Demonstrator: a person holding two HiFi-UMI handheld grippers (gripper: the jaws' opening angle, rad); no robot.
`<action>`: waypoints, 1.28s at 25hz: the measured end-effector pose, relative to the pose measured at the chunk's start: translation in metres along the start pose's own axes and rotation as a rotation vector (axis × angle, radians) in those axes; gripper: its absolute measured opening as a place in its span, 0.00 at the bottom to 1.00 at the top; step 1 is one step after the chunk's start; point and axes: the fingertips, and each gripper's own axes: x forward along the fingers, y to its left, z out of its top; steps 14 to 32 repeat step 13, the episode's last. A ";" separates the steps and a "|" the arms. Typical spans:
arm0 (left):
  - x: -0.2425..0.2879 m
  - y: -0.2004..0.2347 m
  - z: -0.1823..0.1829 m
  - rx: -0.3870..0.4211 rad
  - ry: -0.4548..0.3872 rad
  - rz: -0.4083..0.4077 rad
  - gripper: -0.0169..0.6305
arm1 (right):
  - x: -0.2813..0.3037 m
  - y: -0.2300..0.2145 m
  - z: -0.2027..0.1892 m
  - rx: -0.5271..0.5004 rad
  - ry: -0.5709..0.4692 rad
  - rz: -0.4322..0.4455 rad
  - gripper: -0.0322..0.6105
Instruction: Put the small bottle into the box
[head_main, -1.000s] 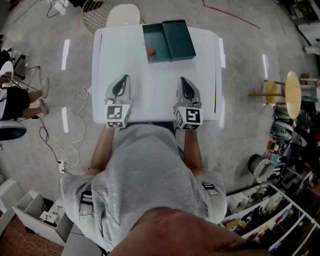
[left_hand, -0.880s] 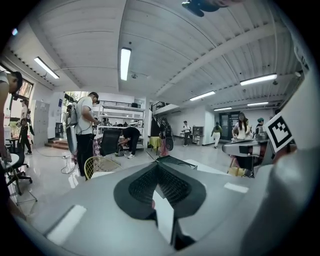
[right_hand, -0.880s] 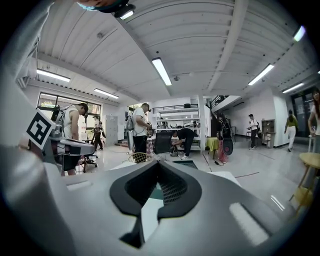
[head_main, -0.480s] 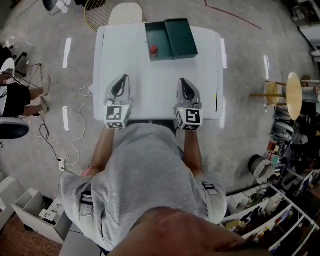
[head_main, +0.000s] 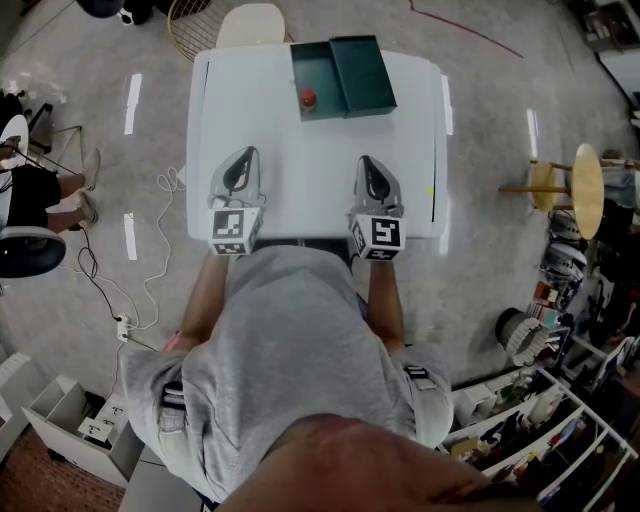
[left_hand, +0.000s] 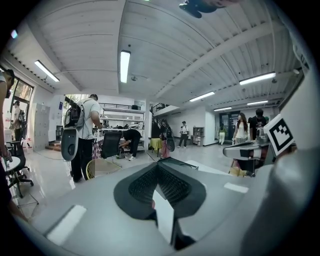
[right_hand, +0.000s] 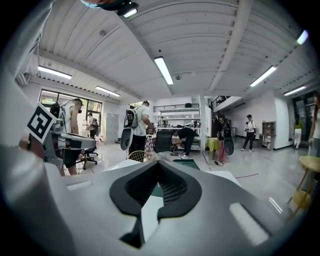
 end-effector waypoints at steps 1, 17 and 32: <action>0.000 0.001 0.000 0.001 -0.001 0.001 0.04 | 0.001 0.001 0.000 -0.002 0.000 0.001 0.05; 0.007 0.003 0.000 0.000 -0.003 -0.002 0.04 | 0.008 0.002 -0.002 -0.004 0.005 0.009 0.05; 0.007 0.003 0.000 0.000 -0.003 -0.002 0.04 | 0.008 0.002 -0.002 -0.004 0.005 0.009 0.05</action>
